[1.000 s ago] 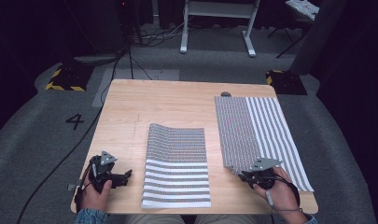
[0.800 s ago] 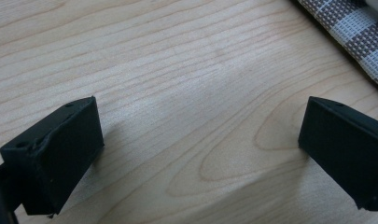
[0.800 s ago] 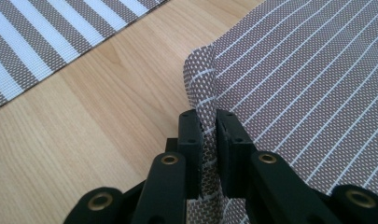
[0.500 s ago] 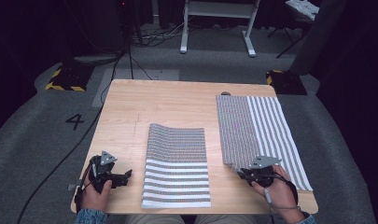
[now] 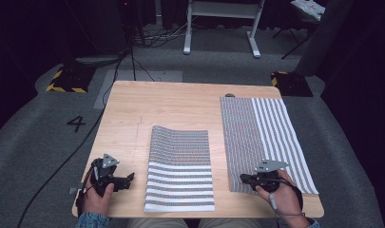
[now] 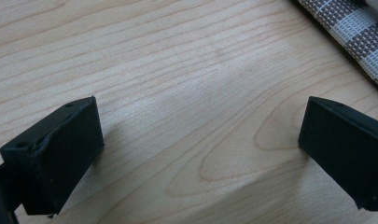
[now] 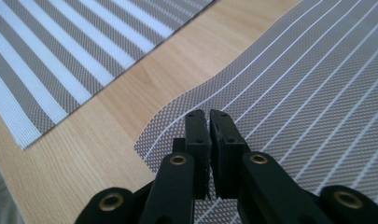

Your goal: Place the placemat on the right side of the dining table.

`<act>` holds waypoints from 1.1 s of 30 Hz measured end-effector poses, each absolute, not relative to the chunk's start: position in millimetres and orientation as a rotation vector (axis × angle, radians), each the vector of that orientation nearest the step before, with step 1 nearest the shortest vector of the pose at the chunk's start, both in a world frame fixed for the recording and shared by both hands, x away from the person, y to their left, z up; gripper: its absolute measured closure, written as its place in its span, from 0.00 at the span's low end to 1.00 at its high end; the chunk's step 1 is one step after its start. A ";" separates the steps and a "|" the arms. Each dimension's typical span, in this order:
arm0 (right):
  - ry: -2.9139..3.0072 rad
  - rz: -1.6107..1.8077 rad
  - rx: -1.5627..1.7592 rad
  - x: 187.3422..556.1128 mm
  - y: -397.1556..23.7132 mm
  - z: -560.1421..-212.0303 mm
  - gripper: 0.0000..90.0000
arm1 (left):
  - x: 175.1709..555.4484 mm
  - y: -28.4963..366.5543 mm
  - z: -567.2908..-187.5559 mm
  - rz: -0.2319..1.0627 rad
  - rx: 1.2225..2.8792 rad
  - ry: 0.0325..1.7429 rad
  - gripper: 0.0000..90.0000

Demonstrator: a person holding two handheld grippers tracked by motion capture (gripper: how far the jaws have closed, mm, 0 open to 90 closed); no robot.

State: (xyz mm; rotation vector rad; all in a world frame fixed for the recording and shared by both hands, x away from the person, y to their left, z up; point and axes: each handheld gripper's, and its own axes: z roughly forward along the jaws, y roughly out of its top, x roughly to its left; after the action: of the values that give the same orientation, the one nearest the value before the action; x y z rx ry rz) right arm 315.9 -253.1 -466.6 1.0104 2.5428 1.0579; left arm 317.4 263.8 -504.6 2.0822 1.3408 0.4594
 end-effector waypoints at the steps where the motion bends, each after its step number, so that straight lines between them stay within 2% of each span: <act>1: 2.561 1.042 1.003 316.3 -251.0 -469.7 0.96 | 317.4 263.8 -504.6 0.460 2.083 1.341 0.00; 9: 2.611 0.958 0.975 312.7 -239.3 -484.6 0.96 | 317.4 263.8 -504.7 0.459 2.081 1.339 0.00; 14: 2.591 0.986 0.997 310.3 -238.2 -483.7 0.89 | 317.4 263.8 -504.7 0.459 2.080 1.339 0.00; 25: 2.455 1.278 0.933 308.3 -193.8 -452.3 0.49 | 315.5 264.1 -505.1 0.458 2.080 1.339 0.00; 33: 2.465 1.373 0.897 304.7 -148.7 -452.8 0.37 | 315.7 263.7 -504.9 0.460 2.081 1.343 0.00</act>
State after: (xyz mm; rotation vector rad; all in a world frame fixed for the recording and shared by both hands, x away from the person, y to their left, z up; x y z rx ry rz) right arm 304.7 -148.7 -452.8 0.8968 2.4646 1.3727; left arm 315.7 263.7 -504.9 2.0809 1.3425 0.4600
